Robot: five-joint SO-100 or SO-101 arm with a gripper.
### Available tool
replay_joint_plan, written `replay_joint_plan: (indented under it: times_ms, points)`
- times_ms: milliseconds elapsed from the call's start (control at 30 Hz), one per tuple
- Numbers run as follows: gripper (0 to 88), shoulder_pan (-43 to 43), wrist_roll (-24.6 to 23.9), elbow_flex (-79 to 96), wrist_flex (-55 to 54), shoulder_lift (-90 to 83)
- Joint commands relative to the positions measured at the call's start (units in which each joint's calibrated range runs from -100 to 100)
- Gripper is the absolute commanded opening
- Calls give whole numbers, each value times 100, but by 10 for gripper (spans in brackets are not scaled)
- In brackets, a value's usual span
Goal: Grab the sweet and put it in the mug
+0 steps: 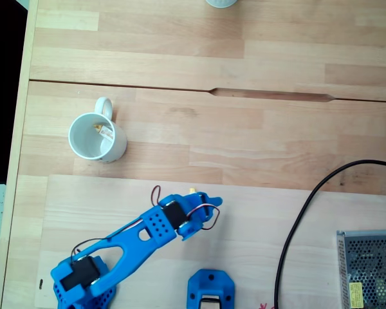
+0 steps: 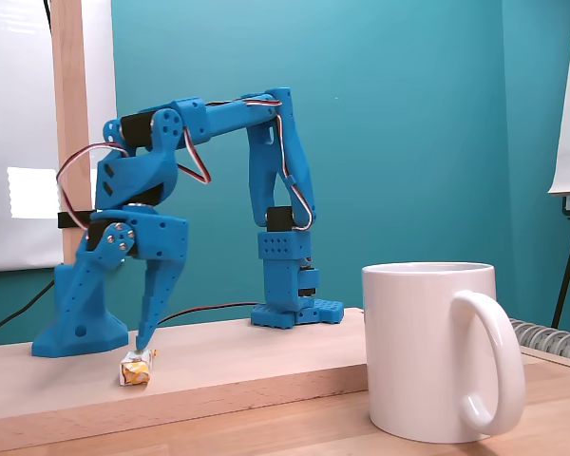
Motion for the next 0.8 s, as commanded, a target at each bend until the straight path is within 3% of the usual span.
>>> replay_joint_plan:
  times_ms: [0, 467, 767]
  points:
    - [321, 56, 73, -304, -34, 26]
    - [321, 56, 234, -384, 998, 26]
    - [321, 34, 303, -384, 619, 35]
